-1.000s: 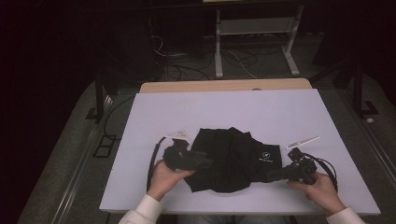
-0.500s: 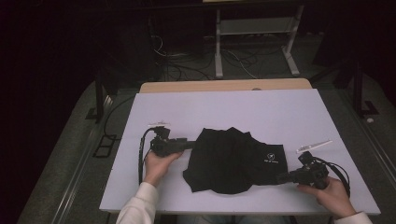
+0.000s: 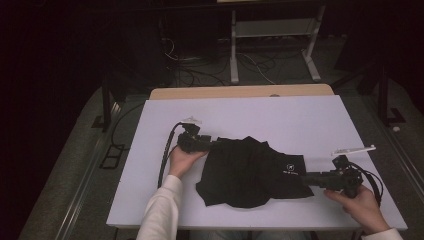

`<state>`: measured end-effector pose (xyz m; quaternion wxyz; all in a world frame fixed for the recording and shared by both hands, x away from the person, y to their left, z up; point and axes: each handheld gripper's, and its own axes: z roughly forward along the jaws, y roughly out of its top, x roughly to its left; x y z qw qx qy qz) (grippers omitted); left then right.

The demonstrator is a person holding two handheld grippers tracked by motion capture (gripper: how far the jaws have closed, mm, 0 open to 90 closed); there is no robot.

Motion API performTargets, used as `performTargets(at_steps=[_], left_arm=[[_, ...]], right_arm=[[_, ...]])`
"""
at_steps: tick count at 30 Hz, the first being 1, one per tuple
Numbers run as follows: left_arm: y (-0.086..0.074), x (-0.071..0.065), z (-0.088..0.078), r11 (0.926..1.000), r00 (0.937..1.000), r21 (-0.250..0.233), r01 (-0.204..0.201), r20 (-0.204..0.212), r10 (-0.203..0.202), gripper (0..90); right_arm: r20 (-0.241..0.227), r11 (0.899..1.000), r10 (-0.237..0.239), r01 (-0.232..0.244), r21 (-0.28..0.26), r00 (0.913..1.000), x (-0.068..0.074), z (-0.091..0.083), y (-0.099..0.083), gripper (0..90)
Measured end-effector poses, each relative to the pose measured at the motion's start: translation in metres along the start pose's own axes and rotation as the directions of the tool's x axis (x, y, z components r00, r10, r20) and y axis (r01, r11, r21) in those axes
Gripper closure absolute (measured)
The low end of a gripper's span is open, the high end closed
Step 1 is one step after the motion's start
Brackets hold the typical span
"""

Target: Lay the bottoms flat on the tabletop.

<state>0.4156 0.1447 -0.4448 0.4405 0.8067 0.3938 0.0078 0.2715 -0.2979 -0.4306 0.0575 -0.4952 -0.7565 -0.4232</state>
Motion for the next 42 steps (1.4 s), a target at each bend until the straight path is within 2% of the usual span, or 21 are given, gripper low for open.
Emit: performTargets(at_steps=[2, 3, 5, 6, 9, 13, 15, 17, 20, 21, 24, 26, 28, 30, 31, 34, 36, 38, 39, 42], left_arm=[[0.001, 0.001, 0.004, 1.0000, 1.0000, 0.000, 0.001, -0.001, -0.001, 41.2], [0.001, 0.002, 0.005, 0.9999, 1.0000, -0.011, 0.001, 0.005, -0.001, 41.3], [0.000, 0.005, 0.006, 0.9994, 0.9995, -0.022, 0.029, 0.014, -0.028, 41.3], [-0.001, 0.006, 0.007, 0.9993, 0.9995, -0.022, 0.031, 0.011, -0.031, 41.3], [-0.002, 0.010, 0.009, 0.9993, 0.9993, -0.016, 0.033, 0.019, -0.032, 41.3], [-0.004, 0.016, 0.011, 0.9971, 0.9965, -0.022, 0.073, 0.042, -0.072, 42.9], [-0.005, 0.016, 0.012, 0.9966, 0.9943, -0.021, 0.079, 0.074, -0.077, 46.5], [-0.005, 0.014, 0.013, 0.9977, 0.9934, -0.014, 0.067, 0.095, -0.065, 47.3], [-0.005, 0.013, 0.015, 0.9980, 0.9894, -0.003, 0.063, 0.131, -0.063, 52.5], [-0.006, 0.012, 0.017, 0.9985, 0.9875, -0.001, 0.056, 0.148, -0.055, 59.1], [-0.006, 0.011, 0.019, 0.9990, 0.9871, 0.008, 0.043, 0.154, -0.044, 64.2], [-0.007, 0.008, 0.021, 0.9992, 0.9871, 0.021, 0.035, 0.155, -0.038, 71.2], [-0.006, 0.006, 0.021, 0.9995, 0.9896, 0.025, 0.019, 0.142, -0.022, 79.9], [-0.004, 0.003, 0.017, 0.9998, 0.9926, 0.019, 0.006, 0.121, -0.008, 84.4], [-0.003, 0.002, 0.014, 0.9999, 0.9937, 0.011, 0.000, 0.112, -0.001, 85.1], [0.001, -0.003, 0.005, 0.9996, 0.9951, -0.016, -0.023, 0.095, 0.024, 85.6], [0.007, -0.006, -0.009, 0.9977, 0.9956, -0.058, -0.037, 0.084, 0.041, 86.0], [0.009, -0.006, -0.014, 0.9974, 0.9958, -0.060, -0.041, 0.080, 0.046, 85.9], [0.013, -0.007, -0.022, 0.9962, 0.9963, -0.068, -0.054, 0.063, 0.058, 86.0], [0.018, -0.007, -0.032, 0.9949, 0.9972, -0.082, -0.058, 0.042, 0.062, 86.0]], right_arm=[[0.020, 0.999, 0.009, -0.009, -0.037, 0.9998, -0.007, -0.001, 0.005, 43.9], [0.029, 0.998, 0.030, -0.028, -0.062, 0.9991, -0.015, 0.001, 0.010, 39.8], [0.035, 0.997, 0.036, -0.034, -0.066, 0.9987, -0.018, 0.002, 0.012, 38.6], [0.042, 0.997, 0.041, -0.038, -0.067, 0.9983, -0.023, 0.004, 0.014, 37.2], [0.025, 0.997, 0.050, -0.049, -0.066, 0.9984, -0.031, 0.007, 0.018, 35.7], [0.036, 0.996, 0.064, -0.062, -0.062, 0.9973, -0.039, 0.012, 0.021, 34.9], [0.045, 0.995, 0.088, -0.085, -0.055, 0.9952, -0.047, 0.015, 0.025, 35.0], [0.046, 0.995, 0.090, -0.087, -0.053, 0.9949, -0.049, 0.016, 0.026, 35.4], [0.036, 0.994, 0.107, -0.105, -0.043, 0.9937, -0.056, 0.020, 0.029, 38.8], [0.036, 0.993, 0.113, -0.111, -0.030, 0.9930, -0.057, 0.024, 0.032, 43.4], [0.044, 0.995, 0.103, -0.103, -0.010, 0.9936, -0.058, 0.031, 0.035, 47.8], [0.032, 0.995, 0.102, -0.102, 0.003, 0.9943, -0.057, 0.037, 0.038, 56.7], [0.019, 0.995, 0.102, -0.102, 0.019, 0.9946, -0.057, 0.043, 0.040, 71.2], [0.037, 0.996, 0.081, -0.083, 0.042, 0.9960, -0.054, 0.046, 0.042, 81.7], [0.044, 0.996, 0.071, -0.073, 0.043, 0.9965, -0.052, 0.045, 0.043, 84.0], [0.034, 0.997, 0.074, -0.074, 0.013, 0.9967, -0.048, 0.037, 0.045, 85.7], [0.014, 0.996, 0.085, -0.085, -0.037, 0.9963, -0.043, 0.027, 0.050, 86.1], [0.015, 0.996, 0.079, -0.078, -0.051, 0.9967, -0.041, 0.024, 0.053, 86.2], [0.016, 0.996, 0.052, -0.051, -0.070, 0.9985, -0.035, 0.019, 0.062, 86.2], [0.007, 0.996, 0.041, -0.040, -0.079, 0.9991, -0.032, 0.018, 0.072, 86.2]])
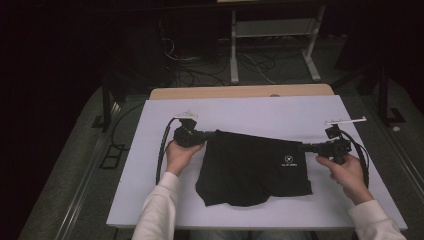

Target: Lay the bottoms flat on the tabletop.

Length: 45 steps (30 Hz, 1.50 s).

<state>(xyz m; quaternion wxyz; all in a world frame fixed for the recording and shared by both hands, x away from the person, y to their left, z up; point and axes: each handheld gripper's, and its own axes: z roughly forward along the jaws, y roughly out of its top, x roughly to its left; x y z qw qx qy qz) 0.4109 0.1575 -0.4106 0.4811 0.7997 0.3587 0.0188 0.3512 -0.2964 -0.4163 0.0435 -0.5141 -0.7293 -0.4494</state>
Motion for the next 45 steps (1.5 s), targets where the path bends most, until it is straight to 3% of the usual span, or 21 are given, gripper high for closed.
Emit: performTargets(at_steps=[2, 3, 4, 5, 6, 7, 8, 9, 11, 13, 17, 20, 23, 26, 31, 35, 37, 45], left_arm=[[0.004, 0.000, -0.007, 0.9999, 1.0000, -0.013, 0.000, -0.009, 0.000, 86.1], [0.008, 0.001, -0.012, 0.9998, 0.9998, -0.018, -0.004, -0.018, 0.003, 86.1], [0.010, 0.001, -0.015, 0.9998, 0.9997, -0.019, -0.006, -0.024, 0.006, 86.1], [0.013, 0.002, -0.019, 0.9996, 0.9993, -0.028, -0.006, -0.037, 0.005, 86.1], [0.016, 0.004, -0.022, 0.9994, 0.9990, -0.032, -0.009, -0.043, 0.008, 86.1], [0.023, 0.007, -0.030, 0.9988, 0.9981, -0.049, -0.006, -0.061, 0.003, 86.1], [0.023, 0.007, -0.030, 0.9988, 0.9981, -0.049, -0.006, -0.061, 0.003, 86.1], [0.031, 0.012, -0.038, 0.9969, 0.9977, -0.078, 0.004, -0.067, -0.009, 86.1], [0.036, 0.014, -0.042, 0.9959, 0.9968, -0.090, 0.005, -0.079, -0.013, 86.1], [0.049, 0.019, -0.050, 0.9930, 0.9956, -0.118, 0.005, -0.092, -0.016, 86.1], [0.063, 0.026, -0.051, 0.9910, 0.9944, -0.134, 0.000, -0.105, -0.014, 86.1], [0.075, 0.040, -0.046, 0.9878, 0.9937, -0.155, 0.010, -0.109, -0.027, 86.2], [0.082, 0.055, -0.038, 0.9824, 0.9909, -0.182, 0.040, -0.119, -0.063, 86.2], [0.084, 0.068, -0.029, 0.9744, 0.9886, -0.211, 0.077, -0.111, -0.102, 86.2], [0.090, 0.085, -0.018, 0.9767, 0.9808, -0.187, 0.106, -0.142, -0.133, 86.4], [0.106, 0.087, -0.016, 0.9790, 0.9801, -0.180, 0.095, -0.155, -0.124, 86.4], [0.119, 0.085, -0.014, 0.9809, 0.9822, -0.181, 0.071, -0.159, -0.100, 86.4], [0.132, 0.089, -0.011, 0.9828, 0.9779, -0.170, 0.072, -0.182, -0.103, 86.4]], right_arm=[[-0.004, 1.000, -0.004, 0.004, -0.003, 1.0000, 0.002, 0.003, 0.010, 86.2], [-0.007, 1.000, -0.013, 0.013, -0.015, 0.9999, 0.003, 0.007, 0.025, 86.3], [-0.007, 1.000, -0.013, 0.013, -0.015, 0.9999, 0.003, 0.007, 0.025, 86.3], [-0.010, 0.999, -0.022, 0.022, -0.024, 0.9997, 0.004, 0.011, 0.039, 86.3], [-0.010, 0.999, -0.022, 0.022, -0.024, 0.9997, 0.004, 0.011, 0.039, 86.3], [-0.019, 0.999, -0.030, 0.029, -0.036, 0.9994, 0.004, 0.013, 0.056, 86.3], [-0.019, 0.999, -0.030, 0.029, -0.036, 0.9994, 0.004, 0.013, 0.056, 86.3], [-0.032, 0.998, -0.031, 0.029, -0.056, 0.9990, 0.004, 0.013, 0.073, 86.3], [-0.036, 0.998, -0.031, 0.029, -0.064, 0.9989, 0.004, 0.013, 0.080, 86.3], [-0.050, 0.995, -0.035, 0.030, -0.092, 0.9982, 0.004, 0.013, 0.106, 86.3], [-0.051, 0.994, -0.040, 0.034, -0.103, 0.9979, 0.003, 0.017, 0.126, 86.3], [-0.051, 0.992, -0.031, 0.024, -0.124, 0.9982, -0.005, 0.026, 0.145, 86.3], [-0.064, 0.986, 0.001, -0.012, -0.165, 0.9979, -0.020, 0.044, 0.153, 86.3], [-0.062, 0.985, 0.037, -0.047, -0.168, 0.9974, -0.029, 0.056, 0.154, 86.3], [-0.045, 0.979, 0.082, -0.089, -0.183, 0.9956, -0.040, 0.067, 0.164, 86.4], [-0.031, 0.979, 0.071, -0.076, -0.192, 0.9970, -0.039, 0.063, 0.175, 86.3], [-0.028, 0.976, 0.070, -0.075, -0.204, 0.9971, -0.036, 0.059, 0.185, 86.3], [0.009, 0.977, 0.054, -0.051, -0.209, 0.9985, -0.036, 0.054, 0.198, 86.3]])
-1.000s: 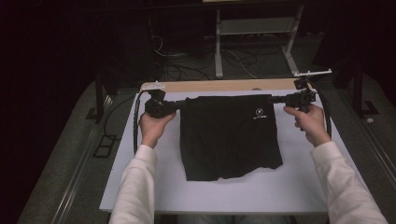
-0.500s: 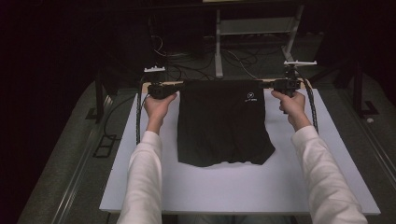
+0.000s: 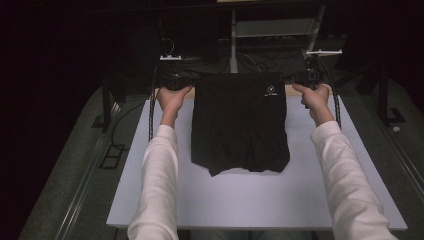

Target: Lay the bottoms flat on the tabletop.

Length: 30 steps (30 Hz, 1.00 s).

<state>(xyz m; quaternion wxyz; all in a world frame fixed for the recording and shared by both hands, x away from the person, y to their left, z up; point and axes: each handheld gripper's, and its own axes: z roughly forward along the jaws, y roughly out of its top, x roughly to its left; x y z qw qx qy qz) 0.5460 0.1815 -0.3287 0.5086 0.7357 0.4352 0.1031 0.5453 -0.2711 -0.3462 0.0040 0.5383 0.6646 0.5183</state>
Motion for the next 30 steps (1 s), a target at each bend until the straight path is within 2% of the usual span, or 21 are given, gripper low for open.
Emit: performTargets(at_steps=[4, 7, 9, 11, 12, 13, 14, 15, 16, 18, 19, 21, 25, 28, 30], left_arm=[[0.001, 0.002, 0.002, 0.9999, 0.9999, -0.007, 0.011, -0.001, -0.011, 86.5], [0.001, 0.004, 0.003, 0.9999, 0.9999, -0.009, 0.009, -0.007, -0.009, 86.5], [0.003, 0.004, 0.002, 1.0000, 0.9997, -0.004, 0.009, -0.021, -0.009, 86.4], [0.003, 0.005, 0.002, 0.9996, 0.9992, -0.012, 0.027, -0.030, -0.027, 85.3], [-0.001, 0.007, 0.004, 0.9973, 0.9971, -0.009, 0.073, -0.021, -0.073, 83.8], [-0.006, 0.009, 0.007, 0.9937, 0.9935, 0.015, 0.111, -0.026, -0.110, 76.7], [-0.012, 0.012, 0.010, 0.9898, 0.9901, 0.049, 0.134, -0.049, -0.131, 69.3], [-0.020, 0.014, 0.011, 0.9889, 0.9886, 0.064, 0.134, -0.078, -0.129, 67.8], [-0.028, 0.016, 0.010, 0.9879, 0.9867, 0.058, 0.144, -0.085, -0.139, 66.1], [-0.044, 0.024, 0.007, 0.9803, 0.9796, 0.024, 0.196, -0.051, -0.195, 61.2], [-0.050, 0.026, 0.005, 0.9767, 0.9762, 0.014, 0.214, -0.038, -0.213, 56.9], [-0.060, 0.029, 0.002, 0.9722, 0.9721, 0.003, 0.234, -0.014, -0.234, 53.7], [-0.069, 0.027, -0.006, 0.9722, 0.9722, -0.033, 0.232, 0.040, -0.231, 42.2], [-0.074, 0.021, -0.011, 0.9766, 0.9767, -0.054, 0.208, 0.063, -0.205, 34.6], [-0.078, 0.017, -0.013, 0.9754, 0.9756, -0.066, 0.210, 0.079, -0.205, 29.1]], right_arm=[[0.014, 1.000, -0.006, 0.005, 0.013, 0.9999, -0.001, 0.003, 0.004, 86.3], [0.015, 1.000, -0.006, 0.006, -0.001, 0.9999, 0.000, 0.004, 0.009, 86.4], [0.025, 1.000, -0.010, 0.009, 0.007, 0.9996, 0.002, 0.006, 0.011, 86.3], [0.032, 1.000, 0.002, -0.002, 0.000, 0.9995, 0.002, 0.008, 0.013, 83.6], [0.040, 1.000, 0.016, -0.016, -0.005, 0.9991, 0.002, 0.009, 0.012, 75.9], [0.060, 0.999, 0.052, -0.052, -0.004, 0.9969, 0.001, 0.011, 0.010, 64.9], [0.056, 0.996, 0.085, -0.087, 0.021, 0.9948, -0.002, 0.014, 0.007, 57.8], [0.062, 0.992, 0.110, -0.114, 0.056, 0.9919, -0.004, 0.018, 0.003, 54.5], [0.076, 0.989, 0.117, -0.123, 0.081, 0.9902, -0.006, 0.019, -0.001, 54.3], [0.085, 0.991, 0.097, -0.104, 0.083, 0.9916, -0.009, 0.021, -0.014, 53.4], [0.090, 0.990, 0.094, -0.102, 0.093, 0.9915, -0.014, 0.021, -0.025, 51.9], [0.091, 0.990, 0.094, -0.103, 0.097, 0.9914, -0.016, 0.021, -0.029, 51.5], [0.085, 0.989, 0.099, -0.107, 0.102, 0.9915, -0.024, 0.020, -0.046, 47.3], [0.079, 0.992, 0.076, -0.083, 0.095, 0.9940, -0.024, 0.016, -0.056, 42.5], [0.072, 0.994, 0.056, -0.063, 0.094, 0.9958, -0.023, 0.015, -0.063, 37.5]])
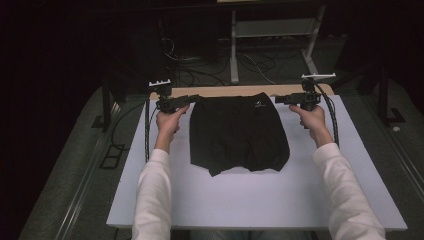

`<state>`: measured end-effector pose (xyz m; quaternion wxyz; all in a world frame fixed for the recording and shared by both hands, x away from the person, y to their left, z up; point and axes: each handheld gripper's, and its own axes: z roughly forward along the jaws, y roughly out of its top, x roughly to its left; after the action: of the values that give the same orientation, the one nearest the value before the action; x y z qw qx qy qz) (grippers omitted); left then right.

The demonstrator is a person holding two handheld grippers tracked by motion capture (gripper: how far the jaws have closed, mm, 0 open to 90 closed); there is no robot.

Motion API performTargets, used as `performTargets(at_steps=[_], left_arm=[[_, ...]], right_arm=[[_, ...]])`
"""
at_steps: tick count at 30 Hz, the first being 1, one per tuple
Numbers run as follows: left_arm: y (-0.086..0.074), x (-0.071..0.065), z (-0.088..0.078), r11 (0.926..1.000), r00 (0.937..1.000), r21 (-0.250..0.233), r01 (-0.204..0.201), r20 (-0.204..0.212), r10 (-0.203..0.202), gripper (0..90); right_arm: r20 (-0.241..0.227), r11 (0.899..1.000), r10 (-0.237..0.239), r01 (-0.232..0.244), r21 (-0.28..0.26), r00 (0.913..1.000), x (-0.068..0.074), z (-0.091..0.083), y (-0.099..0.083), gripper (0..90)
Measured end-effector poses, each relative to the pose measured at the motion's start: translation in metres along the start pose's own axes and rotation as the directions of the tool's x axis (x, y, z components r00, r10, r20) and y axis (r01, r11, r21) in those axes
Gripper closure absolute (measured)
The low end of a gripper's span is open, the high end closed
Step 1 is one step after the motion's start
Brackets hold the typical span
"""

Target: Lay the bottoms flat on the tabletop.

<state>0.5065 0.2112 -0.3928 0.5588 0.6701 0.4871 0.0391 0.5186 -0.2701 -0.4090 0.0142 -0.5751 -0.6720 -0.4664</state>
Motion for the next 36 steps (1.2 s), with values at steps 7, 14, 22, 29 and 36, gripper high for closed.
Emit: performTargets(at_steps=[7, 14, 22, 29, 36], left_arm=[[-0.018, -0.011, -0.003, 0.9997, 0.9996, -0.013, -0.022, 0.017, 0.023, 8.7], [-0.031, -0.023, -0.010, 0.9985, 0.9973, -0.008, -0.054, 0.050, 0.055, 0.0], [-0.049, -0.035, -0.021, 0.9960, 0.9939, -0.023, -0.086, 0.068, 0.087, 0.0], [-0.064, -0.046, -0.033, 0.9924, 0.9899, -0.021, -0.121, 0.071, 0.123, 0.0], [-0.082, -0.056, -0.039, 0.9916, 0.9888, -0.001, -0.130, 0.075, 0.129, 0.0]], right_arm=[[-0.017, 0.998, -0.064, 0.065, 0.020, 0.9978, -0.001, -0.006, -0.021, 14.9], [-0.049, 0.993, -0.117, 0.118, 0.026, 0.9919, 0.005, -0.016, -0.038, 2.4], [-0.083, 0.986, -0.164, 0.166, 0.019, 0.9830, 0.016, -0.025, -0.059, 1.9], [-0.096, 0.986, -0.167, 0.167, -0.006, 0.9812, 0.024, -0.033, -0.074, 1.9], [-0.086, 0.987, -0.159, 0.158, -0.016, 0.9835, 0.027, -0.046, -0.094, 1.9]])
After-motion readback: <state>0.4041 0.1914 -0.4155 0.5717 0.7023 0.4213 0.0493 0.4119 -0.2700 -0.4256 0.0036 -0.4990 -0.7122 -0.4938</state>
